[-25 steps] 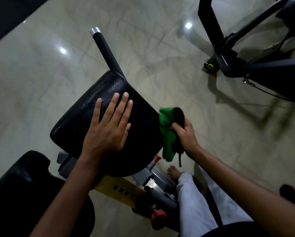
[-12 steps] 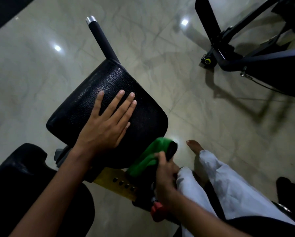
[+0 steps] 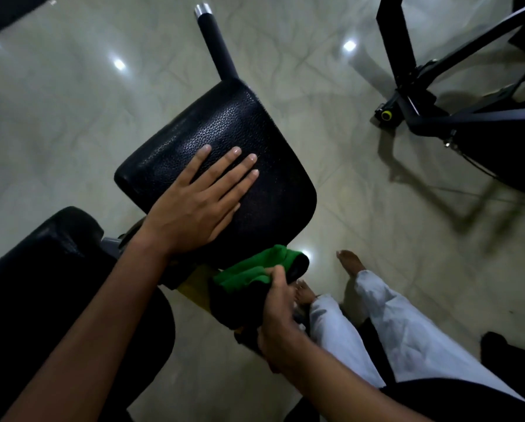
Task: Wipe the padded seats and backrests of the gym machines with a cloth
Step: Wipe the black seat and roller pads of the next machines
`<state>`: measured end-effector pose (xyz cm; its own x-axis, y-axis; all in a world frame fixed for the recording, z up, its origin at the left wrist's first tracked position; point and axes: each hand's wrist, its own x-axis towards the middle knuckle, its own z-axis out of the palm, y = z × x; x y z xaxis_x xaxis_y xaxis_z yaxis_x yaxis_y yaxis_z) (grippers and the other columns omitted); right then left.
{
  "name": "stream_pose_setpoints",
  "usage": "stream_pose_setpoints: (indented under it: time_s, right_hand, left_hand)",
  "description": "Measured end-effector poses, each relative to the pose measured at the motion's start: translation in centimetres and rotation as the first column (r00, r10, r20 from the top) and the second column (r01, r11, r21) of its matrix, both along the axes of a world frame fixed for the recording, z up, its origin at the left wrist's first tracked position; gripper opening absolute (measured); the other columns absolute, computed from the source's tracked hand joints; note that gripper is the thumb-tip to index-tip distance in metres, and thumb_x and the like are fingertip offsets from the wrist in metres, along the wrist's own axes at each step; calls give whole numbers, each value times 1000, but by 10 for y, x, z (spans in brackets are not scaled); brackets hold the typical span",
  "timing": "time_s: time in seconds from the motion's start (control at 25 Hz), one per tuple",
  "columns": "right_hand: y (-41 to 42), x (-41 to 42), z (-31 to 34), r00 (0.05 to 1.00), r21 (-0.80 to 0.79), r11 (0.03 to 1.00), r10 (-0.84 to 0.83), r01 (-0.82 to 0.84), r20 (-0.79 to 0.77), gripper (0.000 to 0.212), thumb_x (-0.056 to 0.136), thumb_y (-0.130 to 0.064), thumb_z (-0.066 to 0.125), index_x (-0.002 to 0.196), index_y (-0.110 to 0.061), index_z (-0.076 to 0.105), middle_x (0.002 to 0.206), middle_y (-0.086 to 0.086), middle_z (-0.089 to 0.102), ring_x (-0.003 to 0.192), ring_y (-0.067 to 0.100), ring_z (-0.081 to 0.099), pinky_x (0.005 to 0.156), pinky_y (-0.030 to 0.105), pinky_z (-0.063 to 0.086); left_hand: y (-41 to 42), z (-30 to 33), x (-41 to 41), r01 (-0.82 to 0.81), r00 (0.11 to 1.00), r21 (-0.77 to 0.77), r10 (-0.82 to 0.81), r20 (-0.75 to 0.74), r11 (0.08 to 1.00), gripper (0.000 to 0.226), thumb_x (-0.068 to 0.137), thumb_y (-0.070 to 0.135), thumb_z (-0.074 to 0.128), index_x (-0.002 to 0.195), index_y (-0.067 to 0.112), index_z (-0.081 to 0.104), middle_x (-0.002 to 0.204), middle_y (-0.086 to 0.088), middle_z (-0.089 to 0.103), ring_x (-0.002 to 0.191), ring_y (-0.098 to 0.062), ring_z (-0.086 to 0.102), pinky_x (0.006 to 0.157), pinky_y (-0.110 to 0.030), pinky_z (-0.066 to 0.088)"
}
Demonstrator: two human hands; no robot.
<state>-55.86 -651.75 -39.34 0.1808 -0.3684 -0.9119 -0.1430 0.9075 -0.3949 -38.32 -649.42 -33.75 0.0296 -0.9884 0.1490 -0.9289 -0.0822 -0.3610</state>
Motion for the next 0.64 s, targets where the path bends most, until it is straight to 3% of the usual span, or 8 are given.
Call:
stream_pose_setpoints:
  time_s: [0.12, 0.24, 0.48, 0.56, 0.64]
  right_hand:
    - [-9, -3, 0, 998, 22, 998, -52, 51, 46, 35, 82, -22, 54, 115, -12, 53, 110, 25, 62, 98, 41, 62, 81, 53, 54]
    - [-26, -2, 0, 995, -17, 995, -99, 99, 12, 36, 87, -18, 50, 122, -13, 52, 111, 22, 61, 95, 35, 62, 76, 43, 55]
    - [-9, -9, 33, 990, 201, 975, 75, -98, 123, 35, 88, -20, 51, 122, -11, 54, 106, 22, 66, 92, 37, 64, 75, 41, 54]
    - [-32, -6, 51, 969, 49, 979, 188, -198, 162, 39, 79, -17, 57, 117, -11, 59, 102, 19, 68, 91, 36, 66, 79, 44, 56]
    - [-65, 12, 83, 909, -310, 886, 397, -344, 124, 29, 74, -16, 60, 103, -17, 63, 97, 13, 69, 93, 32, 65, 83, 42, 55]
  left_hand:
    - [3, 1, 2, 1, 1000, 20, -1, -9, 1000, 51, 101, 28, 28, 148, 9, 30, 156, -10, 25, 144, -29, 22, 115, -53, 19]
    - [10, 0, -2, -18, 1000, 16, 18, -8, 1000, 51, 100, 26, 29, 148, 9, 31, 156, -9, 25, 144, -28, 22, 115, -52, 18]
    - [13, 18, -2, 21, 991, 56, -14, -134, 998, 52, 91, 23, 34, 138, 7, 48, 148, -12, 40, 138, -30, 36, 112, -49, 23]
    - [18, 37, 2, -31, 966, 46, 42, -254, 998, 49, 89, 22, 37, 131, 7, 56, 140, -11, 51, 132, -28, 45, 109, -45, 30]
    - [21, 55, 1, -167, 915, -29, 144, -377, 986, 43, 91, 25, 39, 122, 7, 62, 127, -9, 61, 121, -26, 55, 101, -41, 44]
